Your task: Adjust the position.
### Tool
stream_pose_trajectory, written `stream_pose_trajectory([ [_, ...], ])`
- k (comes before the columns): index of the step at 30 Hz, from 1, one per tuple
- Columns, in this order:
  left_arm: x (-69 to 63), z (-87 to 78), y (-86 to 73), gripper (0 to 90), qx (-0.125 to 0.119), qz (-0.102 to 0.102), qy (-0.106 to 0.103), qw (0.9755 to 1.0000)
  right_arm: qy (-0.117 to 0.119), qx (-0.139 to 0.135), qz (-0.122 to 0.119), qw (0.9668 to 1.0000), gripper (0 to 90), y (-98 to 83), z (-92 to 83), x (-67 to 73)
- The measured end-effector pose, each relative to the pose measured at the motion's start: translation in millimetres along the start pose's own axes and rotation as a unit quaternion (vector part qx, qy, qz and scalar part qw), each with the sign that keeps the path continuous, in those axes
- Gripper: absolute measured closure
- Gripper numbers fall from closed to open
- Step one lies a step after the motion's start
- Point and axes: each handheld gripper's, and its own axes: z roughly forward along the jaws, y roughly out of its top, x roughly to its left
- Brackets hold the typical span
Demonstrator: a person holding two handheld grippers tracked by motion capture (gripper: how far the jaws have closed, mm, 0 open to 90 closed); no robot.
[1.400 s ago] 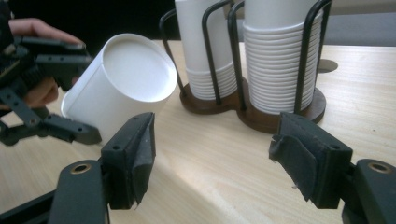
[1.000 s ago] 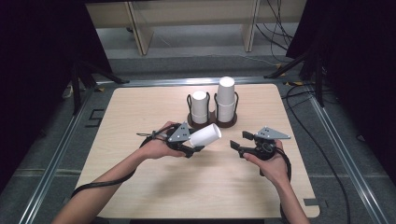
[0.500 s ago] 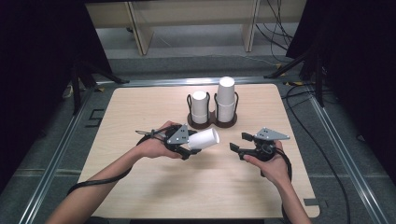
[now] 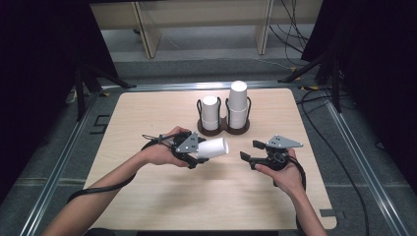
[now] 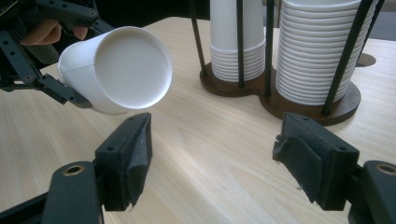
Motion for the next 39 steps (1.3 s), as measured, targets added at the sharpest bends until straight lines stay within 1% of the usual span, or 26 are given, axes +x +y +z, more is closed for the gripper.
stream_pose_trajectory([
  [3,0.5,-1.2,1.5,32.4,0.006,0.005,-0.003,1.0000,0.000,0.000,-0.001,1.0000,26.7,-0.3,-0.1,0.0],
  [6,0.5,-1.3,2.7,32.4,0.011,0.013,-0.006,0.9998,0.000,0.007,-0.007,1.0000,26.8,-0.1,-1.6,-0.2],
  [7,0.9,-1.5,3.1,32.4,0.012,0.015,-0.009,0.9998,0.004,0.009,-0.003,0.9999,26.8,-0.5,-1.6,0.4],
  [10,0.7,-2.3,4.0,32.4,0.015,0.020,-0.011,0.9996,0.004,0.004,-0.022,0.9997,26.9,-0.7,-1.6,-0.8],
  [11,0.6,-2.3,4.3,32.4,0.015,0.022,-0.011,0.9996,0.004,0.009,-0.009,0.9999,26.9,-1.1,-2.4,1.2],
  [12,0.1,-2.4,4.5,32.4,0.016,0.023,-0.011,0.9996,0.003,0.006,-0.010,0.9999,27.0,-1.4,-2.1,1.1],
  [13,0.0,-2.5,4.9,32.4,0.018,0.024,-0.015,0.9994,0.002,0.002,-0.019,0.9998,27.0,-1.3,-2.0,-0.5],
  [14,-1.0,-1.3,4.5,32.4,0.009,0.026,-0.012,0.9995,0.003,0.001,-0.021,0.9998,27.0,-1.5,-1.9,-0.9],
  [15,-1.3,-2.3,5.3,32.4,0.016,0.030,-0.012,0.9993,0.004,0.006,-0.018,0.9998,27.0,-1.7,-2.3,-0.4],
  [16,-1.6,-2.1,5.6,32.4,0.016,0.032,-0.013,0.9993,0.007,0.003,-0.017,0.9998,27.0,-2.0,-1.6,-0.2],
  [17,-1.4,-1.5,5.8,32.5,0.016,0.035,-0.017,0.9991,0.018,-0.001,-0.009,0.9998,27.0,-2.6,0.0,0.7],
  [18,-1.9,-1.6,6.2,32.4,0.019,0.035,-0.016,0.9991,0.017,0.003,-0.006,0.9998,26.9,-2.5,-0.5,2.0],
  [19,-2.1,-2.1,6.6,32.4,0.023,0.037,-0.016,0.9989,0.014,0.000,-0.016,0.9998,27.0,-2.2,0.0,1.4],
  [21,-2.4,-1.9,6.9,32.5,0.025,0.040,-0.020,0.9987,0.016,0.010,-0.021,0.9996,26.9,-1.0,-1.0,2.0],
  [22,-3.6,-0.8,6.3,32.4,0.017,0.037,-0.016,0.9990,0.020,0.008,-0.025,0.9994,26.9,-1.0,0.1,2.0],
  [23,-3.4,-1.3,6.6,32.4,0.021,0.042,-0.017,0.9987,0.017,0.009,-0.024,0.9995,26.9,-0.9,0.0,3.2],
  [24,-3.3,-1.2,6.6,32.4,0.022,0.043,-0.021,0.9986,0.021,0.001,-0.019,0.9996,26.9,-1.3,1.7,4.3],
  [25,-3.4,-1.0,6.8,32.4,0.020,0.043,-0.021,0.9986,0.025,0.016,-0.012,0.9995,26.9,-0.8,-0.1,5.4],
  [27,-3.7,-1.8,6.8,32.4,0.022,0.049,-0.019,0.9984,0.022,0.006,-0.035,0.9991,26.9,-0.2,1.2,3.2],
  [28,-3.3,-2.6,7.3,32.4,0.029,0.050,-0.025,0.9980,0.028,0.003,-0.029,0.9992,26.9,-0.5,2.1,4.2],
  [29,-4.2,-1.7,6.4,32.5,0.023,0.051,-0.021,0.9982,0.033,0.007,-0.021,0.9992,26.9,-0.7,1.8,5.3],
  [30,-4.3,-1.7,6.2,32.4,0.024,0.052,-0.022,0.9981,0.026,0.012,-0.024,0.9993,26.9,-0.3,0.7,5.6],
  [32,-5.3,-1.4,5.5,32.4,0.027,0.053,-0.025,0.9979,0.027,0.010,-0.038,0.9989,26.9,-0.7,1.5,4.7],
  [34,-5.4,-0.6,5.0,32.5,0.026,0.055,-0.028,0.9978,0.033,0.016,-0.028,0.9990,26.9,-1.2,1.6,6.1],
  [36,-5.5,-0.9,5.3,32.5,0.031,0.057,-0.030,0.9974,0.028,0.012,-0.039,0.9988,26.9,-1.3,2.1,5.0],
  [39,-5.9,-2.0,6.3,32.5,0.042,0.062,-0.032,0.9967,0.028,0.012,-0.034,0.9989,26.9,-1.5,2.7,6.6],
])
